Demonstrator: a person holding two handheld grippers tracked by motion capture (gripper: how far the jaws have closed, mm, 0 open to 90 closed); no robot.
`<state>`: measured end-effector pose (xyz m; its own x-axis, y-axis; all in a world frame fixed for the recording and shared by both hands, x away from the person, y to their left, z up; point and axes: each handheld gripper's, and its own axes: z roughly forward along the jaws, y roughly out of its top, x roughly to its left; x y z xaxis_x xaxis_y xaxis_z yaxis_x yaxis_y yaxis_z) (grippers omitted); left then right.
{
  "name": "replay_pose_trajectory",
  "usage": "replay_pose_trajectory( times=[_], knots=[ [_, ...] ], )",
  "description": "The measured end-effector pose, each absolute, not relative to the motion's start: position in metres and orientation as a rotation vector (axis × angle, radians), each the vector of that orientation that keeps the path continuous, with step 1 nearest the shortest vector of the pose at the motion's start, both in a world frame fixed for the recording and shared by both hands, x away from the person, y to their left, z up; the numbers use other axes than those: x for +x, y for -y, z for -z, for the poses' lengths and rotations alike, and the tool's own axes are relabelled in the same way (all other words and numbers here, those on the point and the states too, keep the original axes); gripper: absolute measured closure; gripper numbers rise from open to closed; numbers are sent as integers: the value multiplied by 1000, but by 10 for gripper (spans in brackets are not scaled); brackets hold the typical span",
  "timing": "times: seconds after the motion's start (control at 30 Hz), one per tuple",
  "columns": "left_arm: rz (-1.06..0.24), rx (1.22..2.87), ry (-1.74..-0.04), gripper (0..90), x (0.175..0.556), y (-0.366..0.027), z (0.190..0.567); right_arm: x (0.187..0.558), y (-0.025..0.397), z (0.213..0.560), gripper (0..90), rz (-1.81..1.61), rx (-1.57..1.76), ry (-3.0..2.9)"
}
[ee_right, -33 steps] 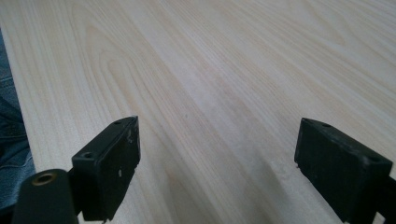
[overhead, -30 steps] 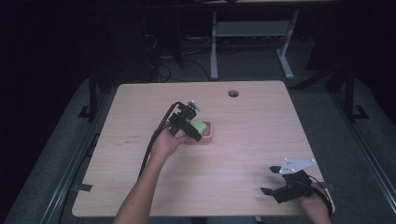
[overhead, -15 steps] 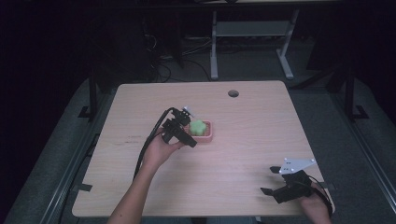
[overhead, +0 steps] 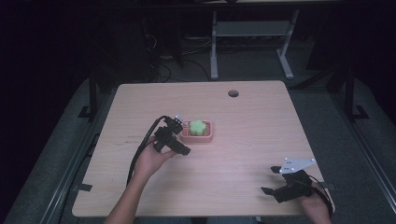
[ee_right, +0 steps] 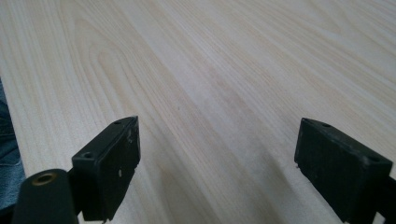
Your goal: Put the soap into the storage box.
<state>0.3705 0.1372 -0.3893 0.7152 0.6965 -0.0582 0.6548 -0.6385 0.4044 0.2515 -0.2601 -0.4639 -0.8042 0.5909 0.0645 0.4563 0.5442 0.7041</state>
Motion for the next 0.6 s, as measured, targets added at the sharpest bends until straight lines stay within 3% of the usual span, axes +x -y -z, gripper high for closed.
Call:
replay_pose_trajectory(
  times=[0.6],
  knots=[
    [-133, 2500, -1027, 215, 343, -153, 396, 252, 262, 465, 138, -1096, 909, -2594]
  ],
)
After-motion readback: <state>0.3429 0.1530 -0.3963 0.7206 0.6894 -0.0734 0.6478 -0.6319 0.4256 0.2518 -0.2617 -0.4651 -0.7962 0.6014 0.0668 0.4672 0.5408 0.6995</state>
